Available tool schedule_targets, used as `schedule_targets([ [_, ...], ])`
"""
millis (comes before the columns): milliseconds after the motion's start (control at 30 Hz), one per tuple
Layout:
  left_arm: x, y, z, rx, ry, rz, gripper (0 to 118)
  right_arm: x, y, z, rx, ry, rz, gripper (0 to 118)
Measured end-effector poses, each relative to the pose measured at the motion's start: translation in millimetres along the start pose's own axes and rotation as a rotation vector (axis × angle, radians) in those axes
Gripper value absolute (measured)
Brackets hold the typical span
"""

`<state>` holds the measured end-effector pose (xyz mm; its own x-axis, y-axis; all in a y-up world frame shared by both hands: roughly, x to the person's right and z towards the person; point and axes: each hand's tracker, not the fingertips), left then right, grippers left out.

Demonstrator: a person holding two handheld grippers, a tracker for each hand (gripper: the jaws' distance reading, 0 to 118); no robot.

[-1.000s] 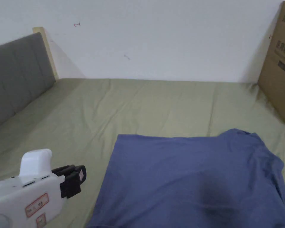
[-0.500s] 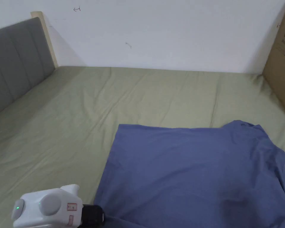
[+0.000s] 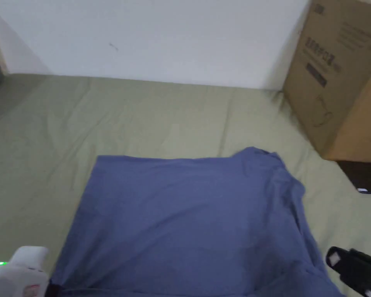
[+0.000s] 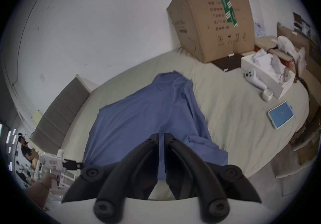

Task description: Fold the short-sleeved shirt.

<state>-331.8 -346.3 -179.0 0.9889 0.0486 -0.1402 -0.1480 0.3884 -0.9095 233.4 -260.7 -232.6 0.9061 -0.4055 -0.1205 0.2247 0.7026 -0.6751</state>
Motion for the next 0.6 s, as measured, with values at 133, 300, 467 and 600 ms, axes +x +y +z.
schedule_targets([
  [133, -4.0, 1.1, 31.3, 0.063, -0.077, 0.098, 1, 34.4, 2.4, -23.6, -0.213, -0.096, 0.041, 7],
  [300, -2.8, 7.0, 48.4, 0.109, -0.143, 0.161, 1, 81.7, -13.4, -70.4, -0.547, -0.185, -0.062, 117],
  [467, 5.5, 6.6, 43.8, 0.094, -0.087, 0.124, 1, 91.1, -32.1, -108.3, -0.699, -0.325, 0.108, 114],
  [600, 7.1, 2.9, 33.1, 0.057, -0.08, 0.139, 1, 81.0, -37.8, -100.7, -0.677, -0.304, 0.133, 70],
])
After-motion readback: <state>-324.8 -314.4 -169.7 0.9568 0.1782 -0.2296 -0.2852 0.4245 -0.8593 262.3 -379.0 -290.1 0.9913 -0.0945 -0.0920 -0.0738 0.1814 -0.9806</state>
